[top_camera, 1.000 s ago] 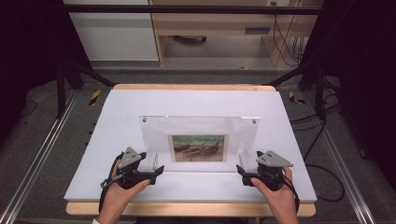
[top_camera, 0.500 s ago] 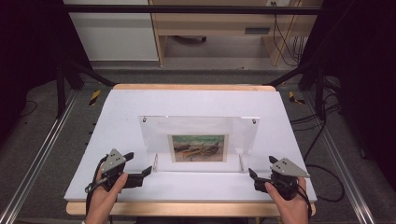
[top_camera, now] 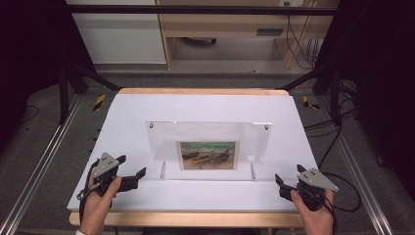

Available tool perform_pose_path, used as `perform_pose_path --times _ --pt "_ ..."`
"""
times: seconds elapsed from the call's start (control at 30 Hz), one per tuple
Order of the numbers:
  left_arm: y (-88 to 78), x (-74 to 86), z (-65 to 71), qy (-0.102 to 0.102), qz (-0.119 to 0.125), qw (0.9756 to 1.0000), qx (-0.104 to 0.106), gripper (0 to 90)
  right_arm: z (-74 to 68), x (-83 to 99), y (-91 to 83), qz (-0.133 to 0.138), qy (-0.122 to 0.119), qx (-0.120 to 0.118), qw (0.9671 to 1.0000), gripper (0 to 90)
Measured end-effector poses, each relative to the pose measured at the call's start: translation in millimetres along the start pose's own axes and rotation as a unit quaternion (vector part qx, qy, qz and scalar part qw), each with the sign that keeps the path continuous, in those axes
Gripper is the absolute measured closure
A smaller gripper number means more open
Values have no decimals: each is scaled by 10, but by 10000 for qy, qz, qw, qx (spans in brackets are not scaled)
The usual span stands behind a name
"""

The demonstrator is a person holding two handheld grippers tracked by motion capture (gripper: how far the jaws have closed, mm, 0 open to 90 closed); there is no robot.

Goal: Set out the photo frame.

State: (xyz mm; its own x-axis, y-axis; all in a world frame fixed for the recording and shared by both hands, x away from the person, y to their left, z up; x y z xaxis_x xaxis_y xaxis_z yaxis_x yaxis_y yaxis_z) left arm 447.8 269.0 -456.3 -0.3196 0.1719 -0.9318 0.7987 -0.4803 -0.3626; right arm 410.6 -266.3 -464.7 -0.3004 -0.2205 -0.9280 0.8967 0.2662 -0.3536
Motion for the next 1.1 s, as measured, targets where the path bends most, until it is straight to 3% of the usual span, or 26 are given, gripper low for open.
perform_pose_path --times 0.27,0.57,0.87,1.0,1.1 --pt "6 32 -115 64 -79 9998 -177 107 106 19 53 -27 86 222 9997 204" --pt "34 75 -229 -47 -197 9993 -300 107 177 44 237 -226 186 290 9992 178" --pt "120 164 -356 -168 -473 9979 -399 80 289 82 457 -563 289 696 9956 156" --pt "174 204 -419 -199 -499 9971 -547 65 320 91 554 -642 376 701 9948 139" --pt "177 206 -420 -173 -483 9972 -537 57 309 96 582 -715 567 594 9941 114"
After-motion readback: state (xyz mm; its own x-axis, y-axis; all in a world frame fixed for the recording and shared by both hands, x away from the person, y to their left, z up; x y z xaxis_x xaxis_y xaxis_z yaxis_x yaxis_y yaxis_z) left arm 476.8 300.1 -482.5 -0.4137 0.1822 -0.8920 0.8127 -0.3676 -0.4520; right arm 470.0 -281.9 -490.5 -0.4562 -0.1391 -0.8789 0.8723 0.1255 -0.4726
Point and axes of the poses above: each handheld gripper's, and its own axes: y roughly forward along the jaws, x roughly out of its underside, z roughly to its right, the point moved 3 cm from there along y, roughly forward along the jaws, and after that the axes turned 6 degrees about z, right-handed, at the moved point
